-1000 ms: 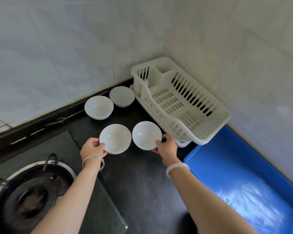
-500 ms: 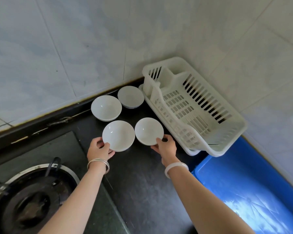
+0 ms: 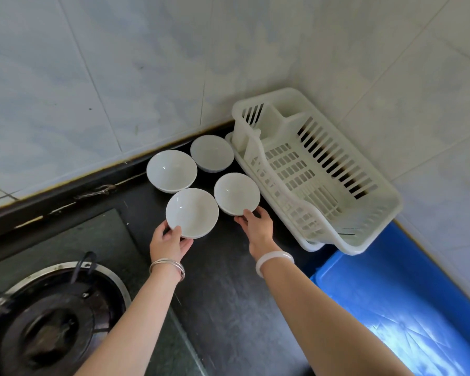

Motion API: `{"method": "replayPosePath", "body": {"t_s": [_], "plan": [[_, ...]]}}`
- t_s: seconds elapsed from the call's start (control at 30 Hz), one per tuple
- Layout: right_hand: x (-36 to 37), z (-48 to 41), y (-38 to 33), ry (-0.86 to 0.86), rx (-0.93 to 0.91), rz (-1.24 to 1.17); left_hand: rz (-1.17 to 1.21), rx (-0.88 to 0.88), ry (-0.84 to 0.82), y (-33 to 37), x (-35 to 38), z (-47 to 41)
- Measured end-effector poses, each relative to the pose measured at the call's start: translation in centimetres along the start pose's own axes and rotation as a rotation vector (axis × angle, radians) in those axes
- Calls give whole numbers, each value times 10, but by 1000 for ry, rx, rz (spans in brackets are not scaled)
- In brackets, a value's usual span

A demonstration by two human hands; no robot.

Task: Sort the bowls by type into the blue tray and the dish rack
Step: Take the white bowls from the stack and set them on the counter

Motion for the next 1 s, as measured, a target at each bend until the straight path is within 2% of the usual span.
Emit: {"method": "replayPosePath", "body": {"t_s": [0.5,0.67,0.8,1.0], "plan": [[9,-6,-13,-13,51,75,33,6,-10,-7,0,-9],[5,3,-14,-95,42,110,2,66,47,-9,1,-4],[-2,15,-15,-185,53,149,-122,158,76,-11,1,5],[-34,46,-21,-242,-29,197,-384,227,4,-24,-9,28]]}}
Point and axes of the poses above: each hand's wrist, its own z-axis away from the middle knuckle, its own x-axis out of the palm, y = z × x, the point moved 2 cm from there along -z, towards the middle knuckle, and after that the axes turned 3 degrees about z, right-handed, at the moved point
